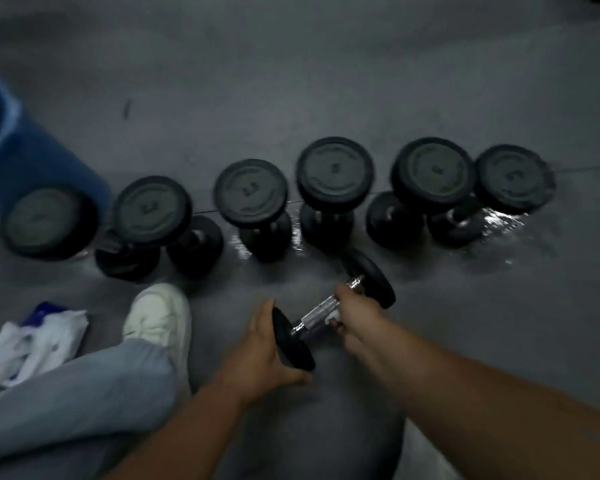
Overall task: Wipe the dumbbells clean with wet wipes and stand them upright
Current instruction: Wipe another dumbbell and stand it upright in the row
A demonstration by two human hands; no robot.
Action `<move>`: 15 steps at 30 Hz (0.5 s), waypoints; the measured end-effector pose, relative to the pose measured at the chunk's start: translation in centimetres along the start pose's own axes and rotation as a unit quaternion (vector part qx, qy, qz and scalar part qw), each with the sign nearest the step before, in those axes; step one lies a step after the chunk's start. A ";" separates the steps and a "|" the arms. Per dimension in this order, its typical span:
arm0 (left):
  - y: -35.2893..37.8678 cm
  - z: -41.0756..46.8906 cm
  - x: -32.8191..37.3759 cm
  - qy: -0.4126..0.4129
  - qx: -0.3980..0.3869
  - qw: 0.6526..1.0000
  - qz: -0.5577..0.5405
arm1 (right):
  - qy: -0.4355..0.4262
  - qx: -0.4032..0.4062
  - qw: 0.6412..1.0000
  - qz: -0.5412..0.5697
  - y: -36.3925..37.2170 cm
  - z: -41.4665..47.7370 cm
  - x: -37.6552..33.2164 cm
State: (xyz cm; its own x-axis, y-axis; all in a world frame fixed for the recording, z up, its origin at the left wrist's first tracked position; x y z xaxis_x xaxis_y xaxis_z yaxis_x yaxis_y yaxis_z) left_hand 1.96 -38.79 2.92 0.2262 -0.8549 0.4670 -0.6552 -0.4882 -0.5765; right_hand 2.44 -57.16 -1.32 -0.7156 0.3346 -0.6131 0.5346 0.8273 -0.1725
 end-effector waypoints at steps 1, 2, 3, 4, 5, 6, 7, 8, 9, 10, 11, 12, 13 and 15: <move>-1.1 0.4 -0.9 -0.001 0.007 1.000 0.018 | 0.021 0.008 0.999 0.026 1.4 -0.5 0.8; -2.0 0.9 -1.6 0.001 0.014 0.999 0.047 | 0.043 0.010 0.997 0.058 2.6 -1.0 1.6; -2.6 1.3 -2.2 0.006 0.017 0.997 0.074 | 0.064 0.006 0.993 0.094 3.3 -1.6 2.5; -2.9 1.7 -2.5 0.012 0.017 0.996 0.089 | 0.080 -0.004 0.988 0.131 3.7 -2.3 3.4; -3.1 2.0 -2.7 0.016 0.016 0.995 0.095 | 0.092 -0.022 0.982 0.165 3.9 -3.2 4.1; -3.2 2.3 -2.6 0.026 0.016 0.995 0.099 | 0.095 -0.049 0.975 0.195 4.0 -4.2 4.8; -3.3 2.4 -2.5 0.033 0.013 0.994 0.101 | 0.100 -0.083 0.969 0.210 4.2 -5.3 5.5; -3.3 2.6 -2.4 0.035 0.007 0.994 0.106 | 0.104 -0.109 0.967 0.204 4.2 -6.5 6.3; -3.4 2.8 -2.5 0.033 0.004 0.993 0.112 | 0.097 -0.117 0.973 0.171 4.0 -7.3 7.0; -3.5 3.0 -2.5 0.028 0.002 0.992 0.122 | 0.069 -0.111 0.985 0.116 3.6 -7.7 7.5; -3.7 3.0 -2.5 0.024 0.002 0.991 0.131 | 0.026 -0.097 0.994 0.043 3.1 -7.8 7.4; -3.8 3.0 -2.4 0.021 0.004 0.990 0.143 | -0.032 -0.088 0.995 -0.037 2.8 -7.7 6.8; -3.9 3.2 -2.4 0.018 0.009 0.987 0.158 | -0.095 -0.088 0.985 -0.111 3.0 -7.4 5.8; -4.0 3.3 -2.5 0.010 0.022 0.981 0.191 | -0.218 -0.095 0.945 -0.224 4.2 -7.0 3.4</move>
State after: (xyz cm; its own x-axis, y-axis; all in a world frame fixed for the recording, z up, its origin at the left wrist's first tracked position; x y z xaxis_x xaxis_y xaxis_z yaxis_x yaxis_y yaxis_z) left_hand 6.37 -35.34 1.84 -0.0451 -0.9737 0.2235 -0.6580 -0.1393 -0.7400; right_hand -0.91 -49.37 1.24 -0.5761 -0.2517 -0.7777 0.1022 0.9218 -0.3741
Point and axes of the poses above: each hand's wrist, its own z-axis towards the middle knuckle, its own y-axis out of the palm, x = y × z, the point moved 6 cm from there along z, towards the middle knuckle, and after that the axes turned 8 degrees about -y, right-handed, at the moved point
